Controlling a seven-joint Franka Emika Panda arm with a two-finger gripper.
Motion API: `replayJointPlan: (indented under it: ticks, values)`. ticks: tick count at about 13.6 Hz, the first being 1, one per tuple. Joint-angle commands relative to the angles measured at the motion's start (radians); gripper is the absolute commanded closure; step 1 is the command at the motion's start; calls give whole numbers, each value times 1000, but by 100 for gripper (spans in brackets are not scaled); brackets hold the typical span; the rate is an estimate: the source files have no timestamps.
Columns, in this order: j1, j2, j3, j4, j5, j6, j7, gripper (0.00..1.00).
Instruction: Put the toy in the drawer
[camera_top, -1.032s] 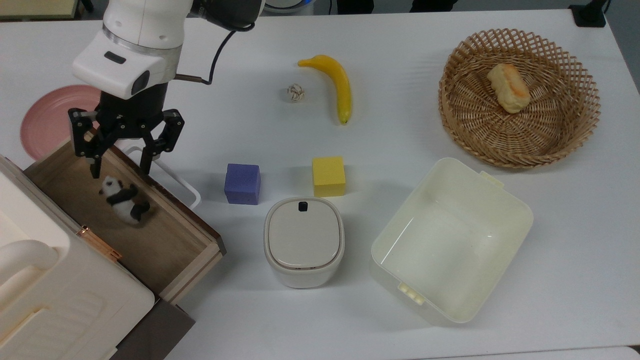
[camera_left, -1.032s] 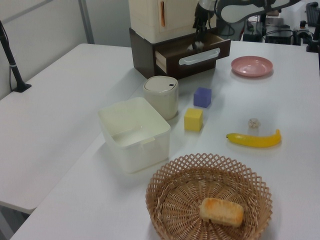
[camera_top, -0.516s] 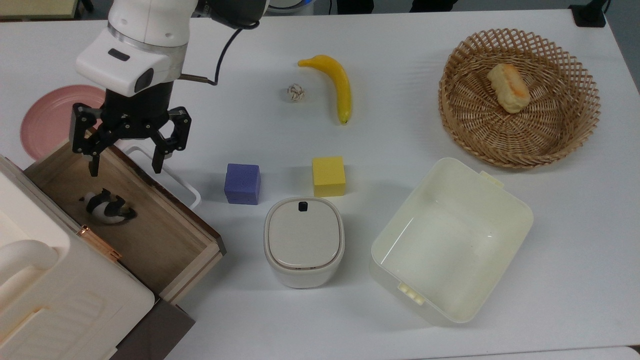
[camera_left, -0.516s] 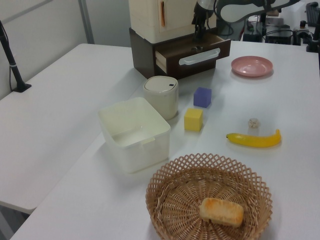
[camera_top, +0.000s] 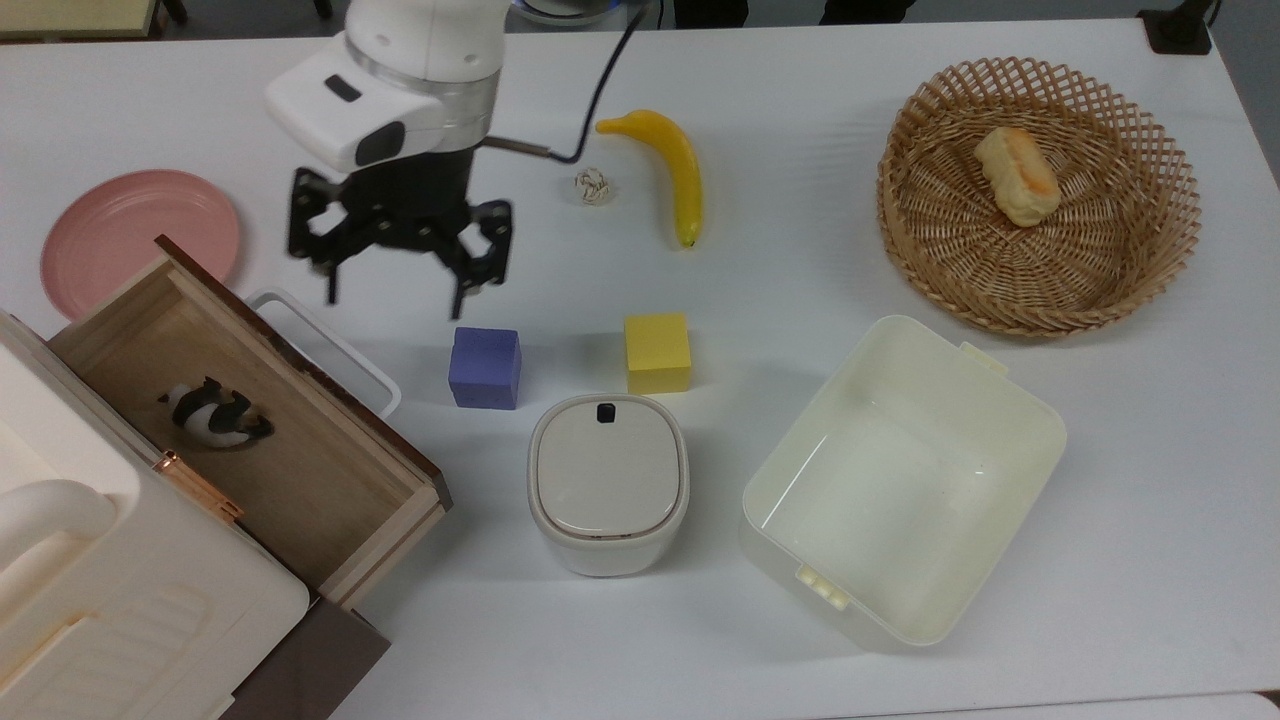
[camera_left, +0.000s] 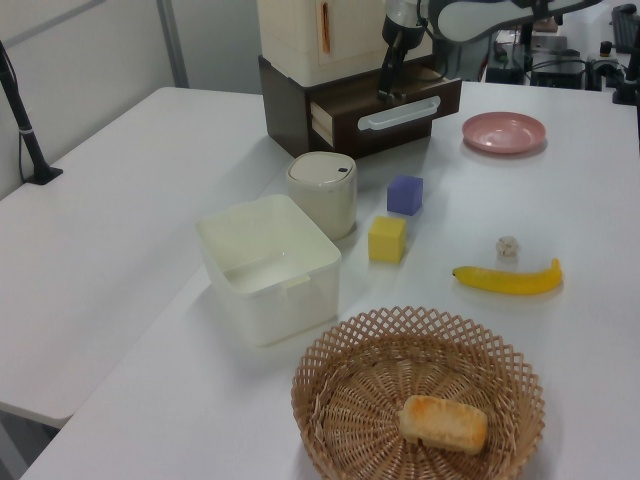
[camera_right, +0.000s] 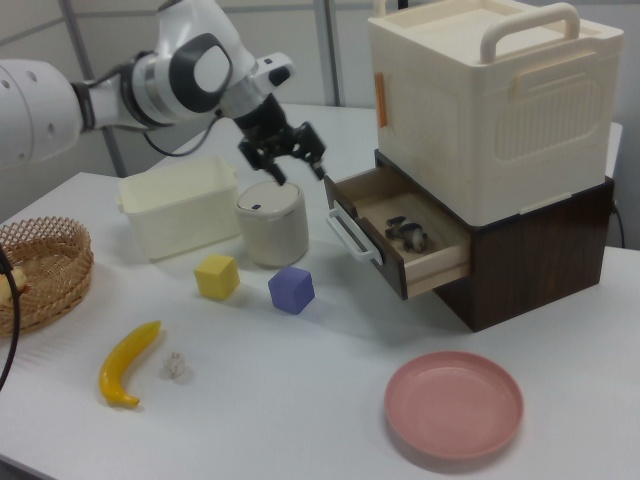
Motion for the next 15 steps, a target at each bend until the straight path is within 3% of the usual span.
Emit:
replayJointPlan:
  ticks: [1,4,8,15]
  values:
    - [10,-125,0,-75,157,-197,41,0]
    - [2,-220,0,-125,234,-315,41,0]
    - [8,-344,0,-217,253,-434,54,0]
    - [-1,-360,-5,-228,262,-449,55,0]
